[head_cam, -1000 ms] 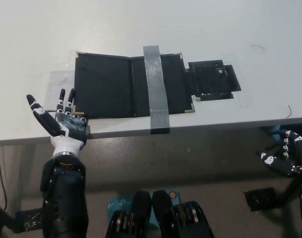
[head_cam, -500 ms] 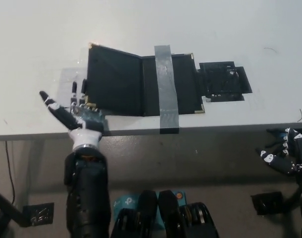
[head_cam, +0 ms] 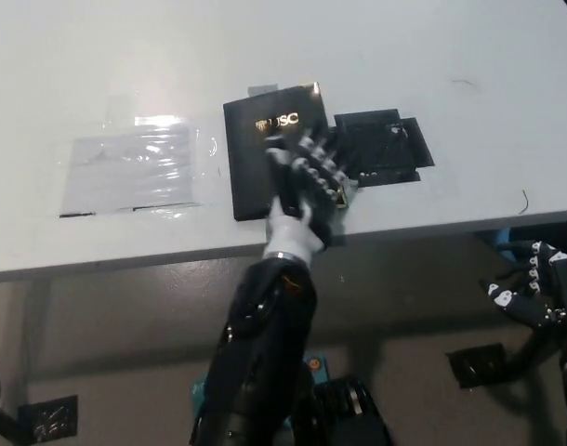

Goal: The robot uses its left hand to push the cover of the diary kept in the middle of the desk towards the right to close it

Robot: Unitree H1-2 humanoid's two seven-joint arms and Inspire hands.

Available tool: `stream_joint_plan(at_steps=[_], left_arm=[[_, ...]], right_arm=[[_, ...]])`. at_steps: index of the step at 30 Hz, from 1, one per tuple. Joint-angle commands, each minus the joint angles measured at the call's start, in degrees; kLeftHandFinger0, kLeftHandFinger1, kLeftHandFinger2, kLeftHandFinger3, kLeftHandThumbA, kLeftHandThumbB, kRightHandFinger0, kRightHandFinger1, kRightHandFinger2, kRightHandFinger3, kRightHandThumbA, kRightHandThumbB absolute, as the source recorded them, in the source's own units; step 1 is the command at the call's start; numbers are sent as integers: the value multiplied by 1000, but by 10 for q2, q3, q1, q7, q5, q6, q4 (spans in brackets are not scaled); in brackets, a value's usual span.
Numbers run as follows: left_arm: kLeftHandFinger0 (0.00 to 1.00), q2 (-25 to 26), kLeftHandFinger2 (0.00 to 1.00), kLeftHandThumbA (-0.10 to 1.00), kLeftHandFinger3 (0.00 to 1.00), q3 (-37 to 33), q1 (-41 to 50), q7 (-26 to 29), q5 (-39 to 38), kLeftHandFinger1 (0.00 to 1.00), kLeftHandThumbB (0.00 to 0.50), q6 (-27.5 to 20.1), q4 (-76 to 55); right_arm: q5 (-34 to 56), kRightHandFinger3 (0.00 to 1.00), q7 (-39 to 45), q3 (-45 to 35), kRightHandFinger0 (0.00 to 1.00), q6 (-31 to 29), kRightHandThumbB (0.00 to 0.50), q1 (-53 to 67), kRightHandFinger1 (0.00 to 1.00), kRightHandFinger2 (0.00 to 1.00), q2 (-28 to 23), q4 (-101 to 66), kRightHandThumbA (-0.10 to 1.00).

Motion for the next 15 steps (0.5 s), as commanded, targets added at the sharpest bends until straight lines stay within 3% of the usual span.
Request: stream_joint_plan(at_steps=[1,5,10,15], left_arm=[[1000,26,1000,1000,1000,-34,1,-12,84,1000,366,-13,-8],[1000,39,1000,1000,1000,-41,12,-14,92,1000,330,-13,-6],[1000,44,1000,1000,1000,-23,15,-11,85,1000,352,-8,8],[1000,44,1000,1000,1000,15,18,-15,57,1000,366,-10,0]], right_arm=[[-11,594,1,6,157,-11,137,-22,244,352,-5,-9,798],[-7,615,3,7,160,0,140,-20,274,378,-2,-16,809],[-6,619,2,7,165,-1,131,-16,287,391,-2,-18,807],[-9,605,-1,5,154,2,156,-12,275,374,-4,-18,818]])
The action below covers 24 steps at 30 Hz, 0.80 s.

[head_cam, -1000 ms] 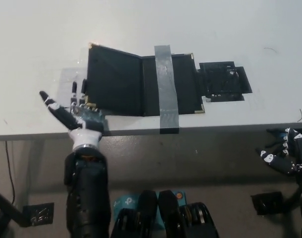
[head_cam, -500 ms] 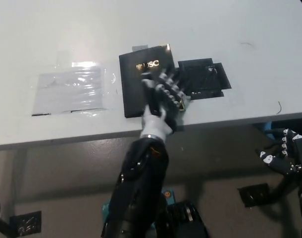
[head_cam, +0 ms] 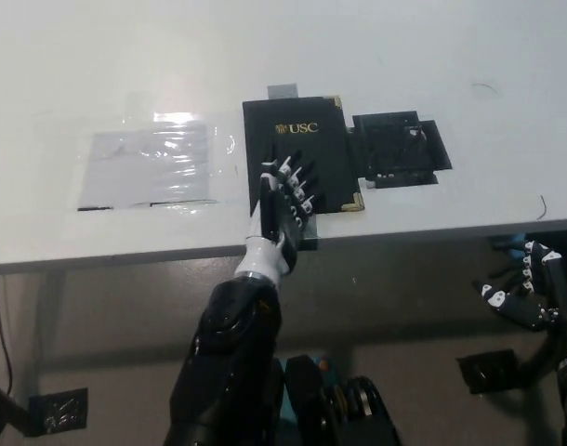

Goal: The robot uses its left hand to push the cover of the diary kept in the middle of the desk towards the right to close it

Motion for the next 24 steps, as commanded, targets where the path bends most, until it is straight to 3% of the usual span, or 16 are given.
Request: stream_joint_plan(at_steps=[1,9,12,14,15,20,23,24], left_arm=[[1000,-7,1000,1000,1000,21,-10,-17,-9,1000,365,-9,-14],[1000,-36,1000,1000,1000,55,-4,-36,-69,1000,348,39,-133],[1000,-42,1000,1000,1000,42,4,-32,-71,1000,378,73,-218],[1000,-31,1000,1000,1000,15,12,-41,-51,1000,378,89,-276],[1000,-8,1000,1000,1000,-20,17,-56,-20,1000,347,100,-329],[1000,45,1000,1000,1000,-94,35,-76,36,1000,319,130,-448],[1000,82,1000,1000,1000,-129,49,-86,68,1000,279,141,-526],[1000,117,1000,1000,1000,-150,75,-103,115,1000,229,112,-574]], right_arm=[[-5,607,-2,-4,156,1,151,-11,274,372,-5,-18,815],[-15,586,-8,-3,153,-2,146,-6,254,350,-9,-18,825],[-14,592,-3,-4,158,1,131,-8,256,349,-13,-22,823],[-11,596,-1,-5,155,2,133,-7,251,346,-15,-20,825],[-14,595,-3,-4,133,1,128,-8,243,345,-15,-18,812],[-4,590,1,-8,107,0,98,-4,229,334,-14,-18,742],[-3,593,3,-7,138,-1,105,-4,251,349,-15,-16,750],[-6,595,4,-5,159,2,119,-4,262,358,-17,-17,783]])
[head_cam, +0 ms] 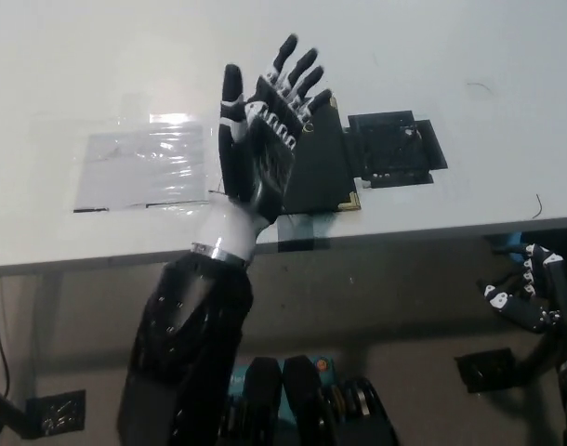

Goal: The robot uses its left hand to push the cover of the diary kept in the middle of the desk towards the right to close it

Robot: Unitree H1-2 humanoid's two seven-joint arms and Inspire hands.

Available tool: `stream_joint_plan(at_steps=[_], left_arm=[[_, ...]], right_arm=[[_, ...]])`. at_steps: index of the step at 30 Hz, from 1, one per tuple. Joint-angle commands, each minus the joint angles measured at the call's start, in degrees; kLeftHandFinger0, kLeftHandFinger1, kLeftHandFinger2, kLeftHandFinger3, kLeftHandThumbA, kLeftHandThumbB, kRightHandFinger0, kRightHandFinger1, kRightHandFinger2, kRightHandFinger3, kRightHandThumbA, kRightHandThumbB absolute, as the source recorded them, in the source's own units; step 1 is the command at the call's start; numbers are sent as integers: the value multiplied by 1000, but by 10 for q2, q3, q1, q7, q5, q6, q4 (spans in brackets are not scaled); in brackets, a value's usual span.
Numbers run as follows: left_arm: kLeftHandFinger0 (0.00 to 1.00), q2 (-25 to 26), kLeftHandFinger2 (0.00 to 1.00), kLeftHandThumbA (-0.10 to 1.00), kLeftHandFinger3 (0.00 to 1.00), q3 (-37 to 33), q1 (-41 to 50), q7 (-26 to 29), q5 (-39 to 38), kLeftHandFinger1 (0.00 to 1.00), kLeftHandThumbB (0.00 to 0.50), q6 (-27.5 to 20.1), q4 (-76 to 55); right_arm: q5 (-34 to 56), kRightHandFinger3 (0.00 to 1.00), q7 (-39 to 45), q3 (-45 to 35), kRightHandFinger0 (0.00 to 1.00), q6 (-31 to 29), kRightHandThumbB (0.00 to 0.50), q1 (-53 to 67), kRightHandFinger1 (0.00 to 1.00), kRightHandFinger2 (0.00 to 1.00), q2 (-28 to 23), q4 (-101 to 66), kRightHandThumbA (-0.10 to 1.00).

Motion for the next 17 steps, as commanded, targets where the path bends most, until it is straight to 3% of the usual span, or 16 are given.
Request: stream_joint_plan(at_steps=[1,2,3,4,6,7,9,11,14,17], left_arm=[[1000,76,1000,1000,1000,-72,41,-61,127,1000,204,12,-172],[1000,78,1000,1000,1000,-74,41,-59,127,1000,198,13,-172],[1000,101,1000,1000,1000,-77,68,-59,175,1000,223,-18,-188],[1000,120,1000,1000,1000,-78,88,-59,198,1000,205,-33,-200],[1000,151,961,1000,984,-72,119,-59,226,1000,157,-42,-216],[1000,166,976,1000,998,-68,138,-54,253,1000,174,-41,-223],[1000,220,1000,1000,1000,-49,199,-56,284,1000,134,-56,-222],[1000,239,1000,1000,1000,-38,237,-48,285,1000,159,-80,-200],[1000,265,1000,1000,1000,-28,281,-30,293,1000,105,-133,-139],[1000,272,1000,993,1000,-19,303,-18,291,1000,103,-146,-103]], right_arm=[[-7,597,5,-4,162,-2,122,-7,264,363,-18,-19,799],[-7,597,5,-4,162,-1,121,-7,264,363,-19,-19,801],[-3,598,6,-6,167,6,125,-6,267,362,-17,-22,800],[-1,600,6,-7,170,10,128,-6,271,362,-16,-23,805],[0,610,7,-9,172,10,85,-10,279,372,-20,-23,790],[1,614,8,-11,168,4,77,-14,279,375,-22,-20,776],[4,616,8,-11,165,-5,104,-17,282,379,-23,-13,789],[2,613,7,-11,161,-2,120,-16,275,374,-22,-16,804],[2,613,4,-11,168,-3,114,-16,274,366,-22,-14,800],[3,616,4,-12,169,-5,107,-16,273,364,-22,-14,799]])
